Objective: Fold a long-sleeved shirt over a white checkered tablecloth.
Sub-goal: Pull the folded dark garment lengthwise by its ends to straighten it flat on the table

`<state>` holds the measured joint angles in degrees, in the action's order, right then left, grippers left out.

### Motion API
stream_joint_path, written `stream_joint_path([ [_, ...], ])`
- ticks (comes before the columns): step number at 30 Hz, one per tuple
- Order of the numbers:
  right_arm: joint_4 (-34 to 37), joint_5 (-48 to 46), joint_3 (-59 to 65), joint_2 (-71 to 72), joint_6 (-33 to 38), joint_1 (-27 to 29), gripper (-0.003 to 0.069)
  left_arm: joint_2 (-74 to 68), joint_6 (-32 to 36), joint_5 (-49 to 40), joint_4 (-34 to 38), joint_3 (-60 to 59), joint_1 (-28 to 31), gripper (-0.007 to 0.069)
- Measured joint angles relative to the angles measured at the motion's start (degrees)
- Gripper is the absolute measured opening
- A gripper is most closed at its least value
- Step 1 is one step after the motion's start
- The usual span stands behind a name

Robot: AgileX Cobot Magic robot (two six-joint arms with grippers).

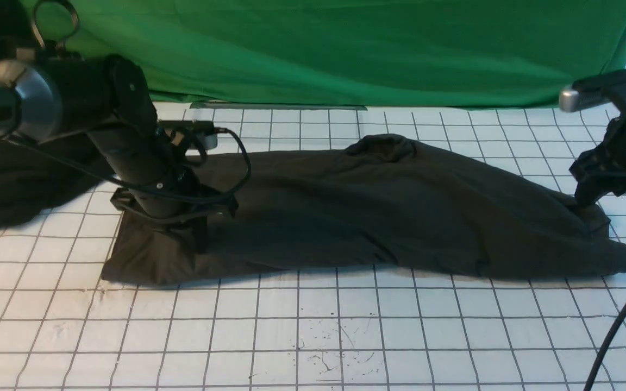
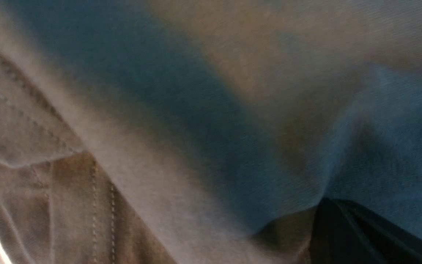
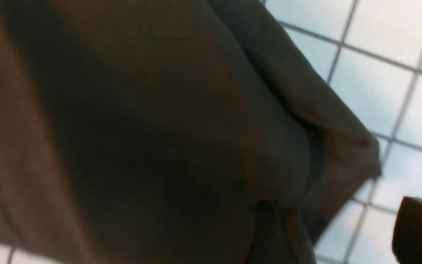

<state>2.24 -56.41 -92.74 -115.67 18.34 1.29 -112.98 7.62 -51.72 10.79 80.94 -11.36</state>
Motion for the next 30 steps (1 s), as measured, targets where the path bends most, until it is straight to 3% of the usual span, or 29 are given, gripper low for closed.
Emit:
stream_joint_path([
  [12,1.28,4.97,0.00,-6.95,0.84,0.07,0.0422,0.00,-3.18,0.51,-2.97,-0.23,-0.28,0.0000],
  [14,1.40,4.96,0.00,-7.38,0.84,0.07,0.0339,0.00,-3.18,0.51,-2.97,-0.23,-0.28,0.0000],
  [17,1.85,4.43,-0.24,-7.26,0.88,0.07,0.0120,0.00,-3.18,0.51,-2.97,-0.23,-0.28,0.0000],
  [19,1.93,3.20,-0.86,-6.81,0.88,0.07,0.0048,0.00,-3.18,0.51,-2.97,-0.23,-0.28,0.0000],
  [30,0.39,1.48,-9.95,-4.21,2.28,2.23,0.0013,0.00,-3.18,0.45,-2.97,-0.23,-0.28,0.0000],
])
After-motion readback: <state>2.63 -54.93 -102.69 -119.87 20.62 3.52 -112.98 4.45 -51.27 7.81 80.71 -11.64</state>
